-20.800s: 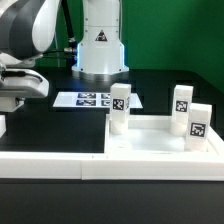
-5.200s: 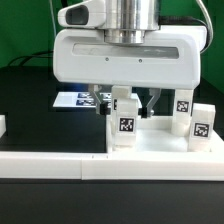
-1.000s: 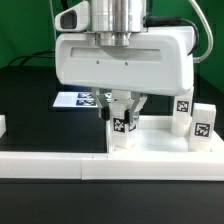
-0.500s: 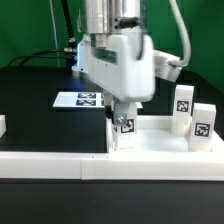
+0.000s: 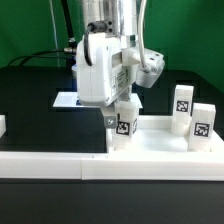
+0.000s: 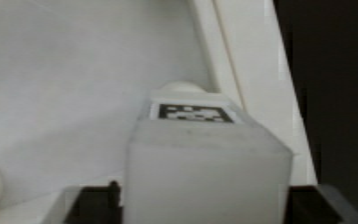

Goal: Assemble square table

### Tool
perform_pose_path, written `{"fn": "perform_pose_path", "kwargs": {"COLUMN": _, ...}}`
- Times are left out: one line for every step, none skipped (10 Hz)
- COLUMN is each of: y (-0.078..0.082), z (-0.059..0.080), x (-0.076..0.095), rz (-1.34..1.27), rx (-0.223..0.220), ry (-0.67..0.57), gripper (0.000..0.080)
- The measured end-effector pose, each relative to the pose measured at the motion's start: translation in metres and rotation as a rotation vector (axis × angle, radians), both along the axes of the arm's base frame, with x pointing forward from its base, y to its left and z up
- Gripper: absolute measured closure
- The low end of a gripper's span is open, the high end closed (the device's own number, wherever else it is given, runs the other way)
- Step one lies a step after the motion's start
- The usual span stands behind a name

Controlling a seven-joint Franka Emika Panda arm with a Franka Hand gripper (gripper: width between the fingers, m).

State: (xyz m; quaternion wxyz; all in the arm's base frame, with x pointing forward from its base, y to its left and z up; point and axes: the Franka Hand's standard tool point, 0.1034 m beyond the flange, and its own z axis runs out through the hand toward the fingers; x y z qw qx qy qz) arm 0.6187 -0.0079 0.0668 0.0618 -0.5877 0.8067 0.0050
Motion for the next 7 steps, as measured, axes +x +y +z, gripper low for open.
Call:
{"fn": "perform_pose_path", "kwargs": {"y": 0.001, "z": 0.001, "x": 0.001, "rz": 0.064, "rx": -0.01, "ry": -0.009, "gripper": 0.0248}}
{"fn": "perform_pose_path", "kwargs": {"y": 0.004, "z": 0.004, "x": 0.004, "rz": 0.179, "rx": -0.03, "ry": -0.037, "gripper": 0.0181}}
{"fn": "perform_pose_path", "kwargs": {"y": 0.008, "z": 0.006, "x": 0.007, "rz": 0.371, "rx": -0.051, "ry": -0.06, "gripper": 0.0181}}
{"fn": "perform_pose_path", "kwargs": {"y": 0.014, "z": 0.008, "x": 0.008, "rz": 0.544, "rx": -0.065, "ry": -0.081, "gripper": 0.0155}}
{"fn": "perform_pose_path", "kwargs": {"y": 0.016, "z": 0.007, "x": 0.007, "rz": 0.665, "rx": -0.077, "ry": -0.092, "gripper": 0.0151}}
{"fn": "perform_pose_path", "kwargs": {"y": 0.014, "z": 0.006, "x": 0.007, "rz": 0.686, "rx": -0.082, "ry": -0.091, "gripper": 0.0151}}
{"fn": "perform_pose_path", "kwargs": {"y": 0.013, "z": 0.006, "x": 0.007, "rz": 0.766, "rx": -0.095, "ry": -0.095, "gripper": 0.0151}}
